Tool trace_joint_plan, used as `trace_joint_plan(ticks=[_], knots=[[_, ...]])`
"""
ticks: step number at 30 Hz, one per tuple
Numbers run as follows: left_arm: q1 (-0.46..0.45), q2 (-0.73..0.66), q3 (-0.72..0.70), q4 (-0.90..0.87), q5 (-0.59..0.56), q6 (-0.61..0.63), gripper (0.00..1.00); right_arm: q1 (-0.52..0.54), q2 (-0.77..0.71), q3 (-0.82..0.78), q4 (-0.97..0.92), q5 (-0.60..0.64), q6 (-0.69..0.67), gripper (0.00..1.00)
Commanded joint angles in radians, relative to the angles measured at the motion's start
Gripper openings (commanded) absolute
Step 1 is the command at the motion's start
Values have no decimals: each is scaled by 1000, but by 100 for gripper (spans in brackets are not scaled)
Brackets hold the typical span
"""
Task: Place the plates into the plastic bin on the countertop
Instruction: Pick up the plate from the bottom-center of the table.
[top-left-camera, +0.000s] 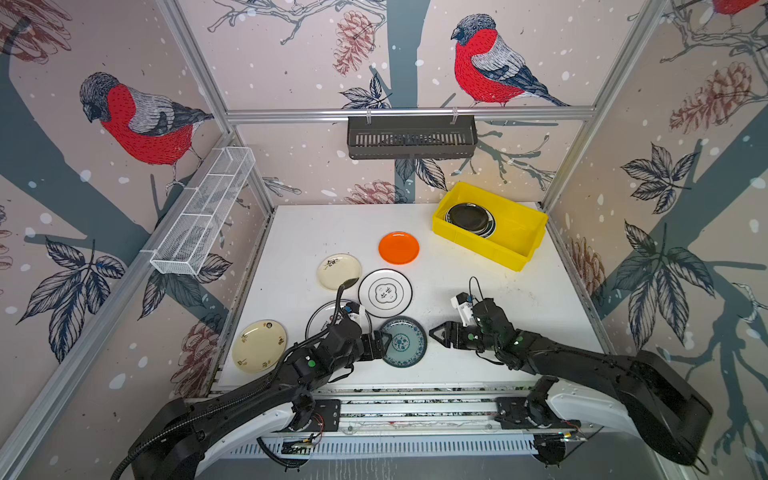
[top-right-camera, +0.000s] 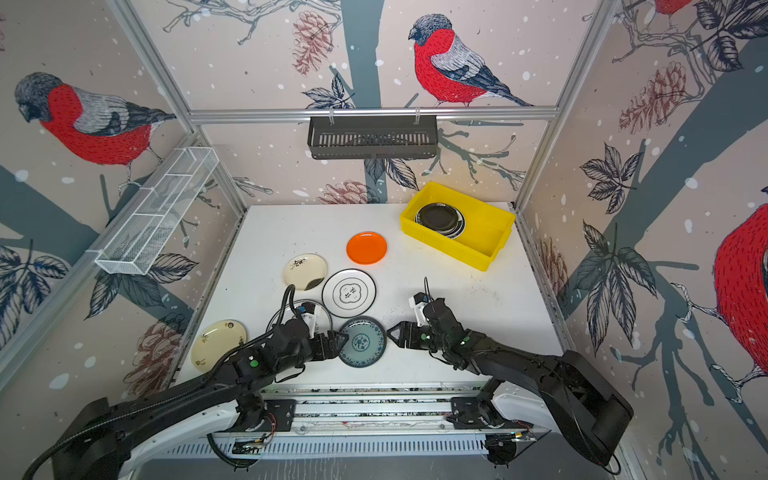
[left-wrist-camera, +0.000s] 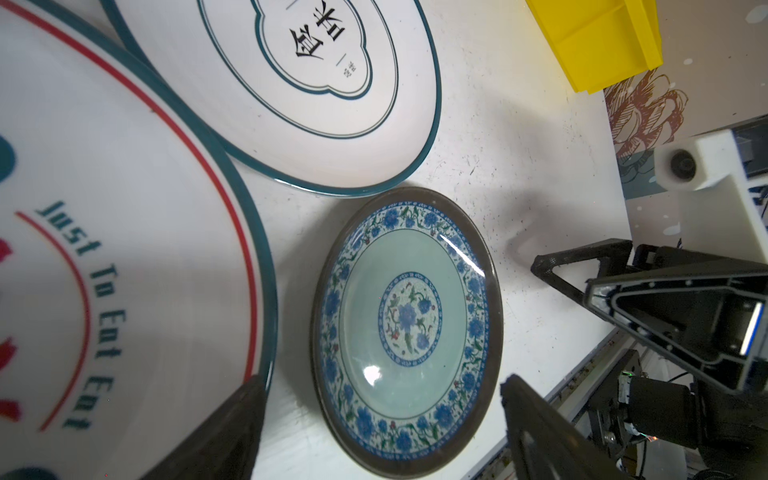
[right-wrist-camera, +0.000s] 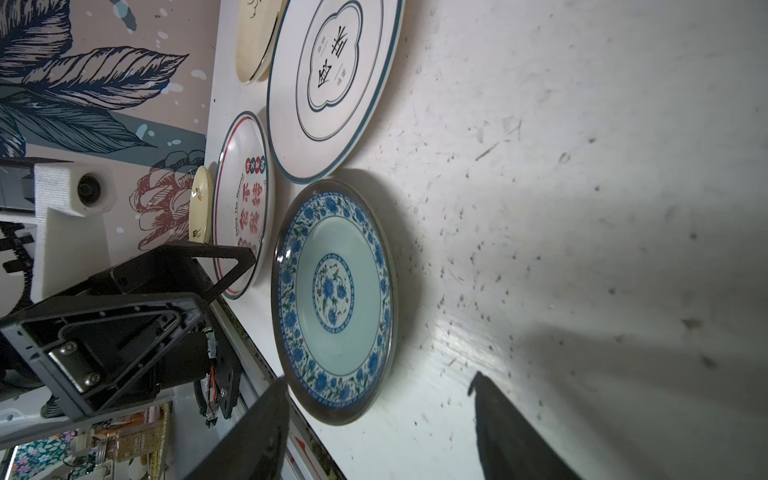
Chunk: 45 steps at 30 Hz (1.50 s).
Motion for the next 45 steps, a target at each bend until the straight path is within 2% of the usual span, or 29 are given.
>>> trace_joint_plan(ticks=[1, 6, 17, 23, 29, 45], knots=[[0, -10, -26, 55, -2, -56, 86, 9, 24, 0, 74, 18, 38, 65], [-5, -8, -47, 92, 1, -88, 79, 31, 56, -3, 131, 24, 78, 60], [-20, -13, 24, 15, -15, -45, 80, 59, 111, 9, 165, 33, 89, 52], [-55, -8, 66, -15, -16, -53, 80, 59, 114, -1, 170, 44, 99, 52], [-102, 13, 23, 24, 10, -120, 80, 63, 124, -6, 182, 37, 102, 52], [-111, 30, -30, 41, 12, -156, 79, 99, 155, 20, 165, 51, 95, 49]])
